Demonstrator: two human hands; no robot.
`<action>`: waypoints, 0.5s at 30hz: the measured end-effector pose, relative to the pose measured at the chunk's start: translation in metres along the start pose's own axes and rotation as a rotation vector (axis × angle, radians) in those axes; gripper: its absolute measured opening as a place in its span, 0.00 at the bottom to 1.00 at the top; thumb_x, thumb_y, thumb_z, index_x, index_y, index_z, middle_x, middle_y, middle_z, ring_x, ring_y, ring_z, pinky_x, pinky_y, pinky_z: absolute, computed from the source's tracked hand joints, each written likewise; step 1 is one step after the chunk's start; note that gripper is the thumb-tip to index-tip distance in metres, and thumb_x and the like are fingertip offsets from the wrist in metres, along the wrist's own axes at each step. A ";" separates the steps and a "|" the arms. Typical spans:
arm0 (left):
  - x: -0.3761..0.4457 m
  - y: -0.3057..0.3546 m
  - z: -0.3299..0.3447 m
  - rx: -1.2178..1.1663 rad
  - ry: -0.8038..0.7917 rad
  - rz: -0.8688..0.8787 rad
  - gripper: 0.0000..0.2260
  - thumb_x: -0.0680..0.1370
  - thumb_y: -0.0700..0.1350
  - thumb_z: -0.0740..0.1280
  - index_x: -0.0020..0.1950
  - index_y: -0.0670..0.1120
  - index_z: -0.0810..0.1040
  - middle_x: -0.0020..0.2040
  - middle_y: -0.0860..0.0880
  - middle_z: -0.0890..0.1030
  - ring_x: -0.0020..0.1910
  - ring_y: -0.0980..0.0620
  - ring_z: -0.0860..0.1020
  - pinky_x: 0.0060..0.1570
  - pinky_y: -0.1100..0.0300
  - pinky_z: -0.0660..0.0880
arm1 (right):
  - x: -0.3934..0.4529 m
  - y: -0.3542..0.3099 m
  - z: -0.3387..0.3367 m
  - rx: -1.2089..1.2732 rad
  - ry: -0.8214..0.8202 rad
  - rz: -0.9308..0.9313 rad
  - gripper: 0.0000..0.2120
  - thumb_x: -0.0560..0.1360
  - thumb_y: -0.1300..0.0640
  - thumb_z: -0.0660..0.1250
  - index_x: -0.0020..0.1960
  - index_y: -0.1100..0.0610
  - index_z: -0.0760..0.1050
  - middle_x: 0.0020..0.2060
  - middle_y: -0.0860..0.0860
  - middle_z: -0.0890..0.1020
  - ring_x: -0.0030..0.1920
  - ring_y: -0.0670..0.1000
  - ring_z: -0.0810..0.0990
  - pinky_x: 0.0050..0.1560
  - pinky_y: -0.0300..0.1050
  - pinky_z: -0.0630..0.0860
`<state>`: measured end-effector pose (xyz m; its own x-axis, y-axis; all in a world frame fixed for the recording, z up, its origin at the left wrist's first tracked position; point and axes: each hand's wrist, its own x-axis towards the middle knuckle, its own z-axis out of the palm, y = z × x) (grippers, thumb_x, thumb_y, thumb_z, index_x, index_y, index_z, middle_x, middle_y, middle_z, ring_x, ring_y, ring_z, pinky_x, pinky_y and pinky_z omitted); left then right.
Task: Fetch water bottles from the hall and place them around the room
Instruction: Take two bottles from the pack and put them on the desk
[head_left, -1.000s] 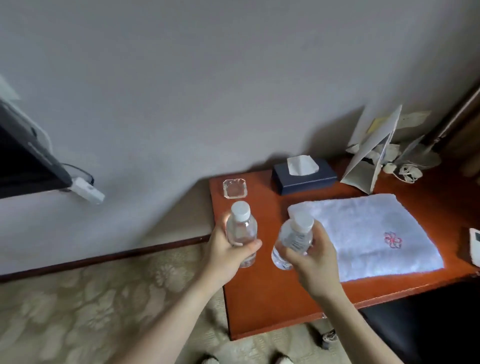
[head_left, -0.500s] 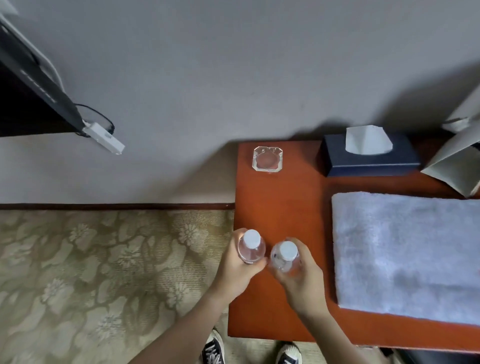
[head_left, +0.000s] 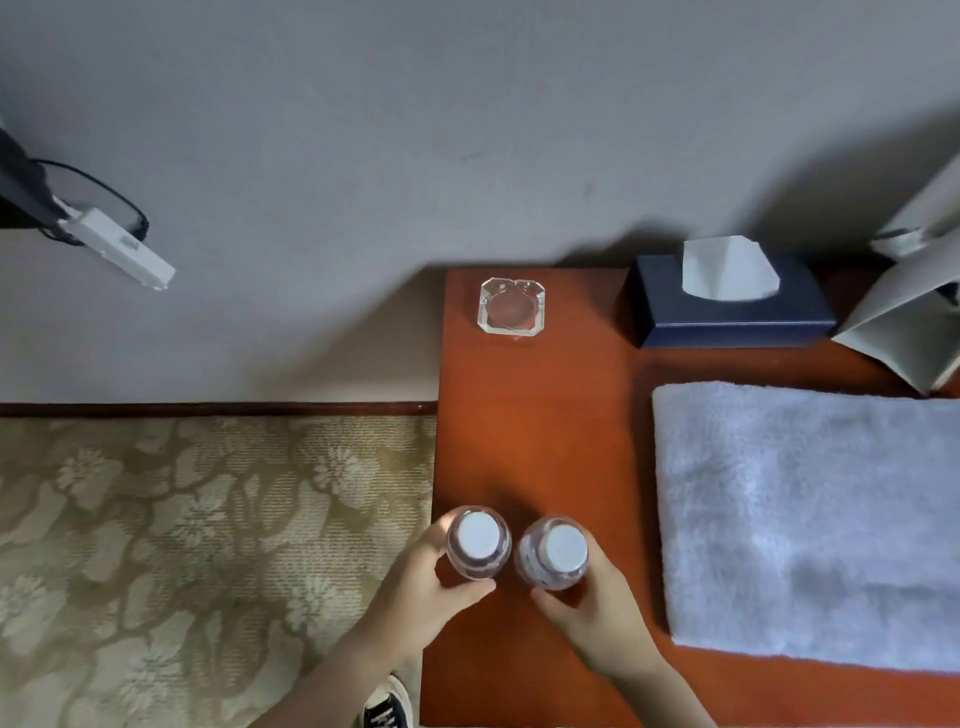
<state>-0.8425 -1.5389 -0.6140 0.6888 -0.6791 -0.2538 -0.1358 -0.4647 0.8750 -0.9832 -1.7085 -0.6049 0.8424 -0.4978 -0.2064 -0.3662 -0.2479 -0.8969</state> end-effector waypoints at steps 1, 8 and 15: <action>0.004 -0.002 -0.002 0.022 -0.014 0.008 0.27 0.67 0.51 0.79 0.64 0.57 0.75 0.56 0.64 0.82 0.59 0.62 0.78 0.63 0.57 0.74 | 0.004 0.002 -0.002 -0.028 -0.003 -0.009 0.29 0.64 0.54 0.76 0.61 0.35 0.72 0.59 0.31 0.77 0.62 0.37 0.76 0.64 0.36 0.72; 0.057 0.003 0.000 -0.050 0.040 0.089 0.27 0.69 0.48 0.79 0.65 0.50 0.75 0.57 0.62 0.82 0.59 0.63 0.78 0.62 0.63 0.73 | 0.053 0.013 0.013 -0.031 0.173 -0.005 0.29 0.63 0.51 0.81 0.59 0.42 0.73 0.52 0.38 0.81 0.55 0.39 0.79 0.55 0.34 0.74; 0.145 0.013 -0.005 -0.125 0.180 0.181 0.25 0.70 0.48 0.77 0.65 0.54 0.74 0.60 0.58 0.81 0.61 0.62 0.78 0.62 0.62 0.73 | 0.151 -0.002 0.014 -0.119 0.366 -0.038 0.26 0.65 0.43 0.78 0.57 0.44 0.70 0.49 0.39 0.76 0.51 0.41 0.77 0.45 0.34 0.71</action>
<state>-0.7408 -1.6404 -0.6378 0.7780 -0.6279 -0.0213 -0.1871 -0.2640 0.9462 -0.8501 -1.7716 -0.6396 0.6675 -0.7446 -0.0012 -0.3984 -0.3558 -0.8454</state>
